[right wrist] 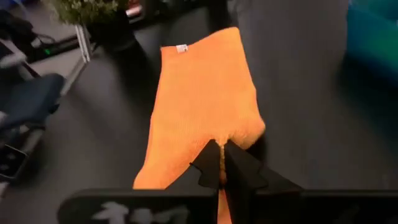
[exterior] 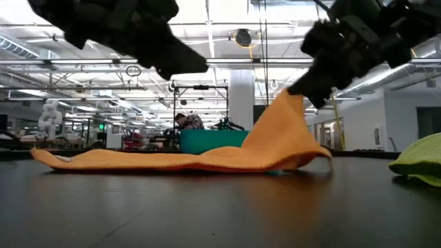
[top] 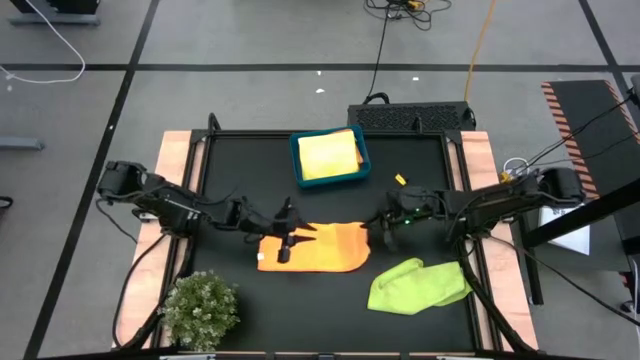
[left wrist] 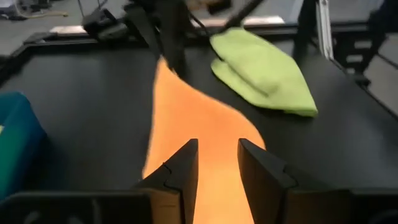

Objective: Fold microfiber towels
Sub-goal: Fold the orange microfiber towel

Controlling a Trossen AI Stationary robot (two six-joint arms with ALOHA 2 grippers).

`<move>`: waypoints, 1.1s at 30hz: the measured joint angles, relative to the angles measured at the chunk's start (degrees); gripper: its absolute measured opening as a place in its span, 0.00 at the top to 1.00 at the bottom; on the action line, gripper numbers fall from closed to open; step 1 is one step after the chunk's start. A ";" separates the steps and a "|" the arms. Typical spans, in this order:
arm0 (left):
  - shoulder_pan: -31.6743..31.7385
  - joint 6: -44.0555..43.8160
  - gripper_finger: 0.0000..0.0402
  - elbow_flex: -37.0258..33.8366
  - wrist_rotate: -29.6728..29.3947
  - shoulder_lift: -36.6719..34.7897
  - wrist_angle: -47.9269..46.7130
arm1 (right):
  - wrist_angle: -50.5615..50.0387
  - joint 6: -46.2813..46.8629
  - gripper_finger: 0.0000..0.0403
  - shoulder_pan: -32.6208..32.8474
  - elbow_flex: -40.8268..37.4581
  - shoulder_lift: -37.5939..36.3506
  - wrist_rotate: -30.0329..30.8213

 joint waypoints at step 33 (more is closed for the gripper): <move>7.50 -0.19 0.62 38.46 8.20 26.25 -30.23 | -10.61 -8.51 1.00 4.53 12.08 8.85 5.87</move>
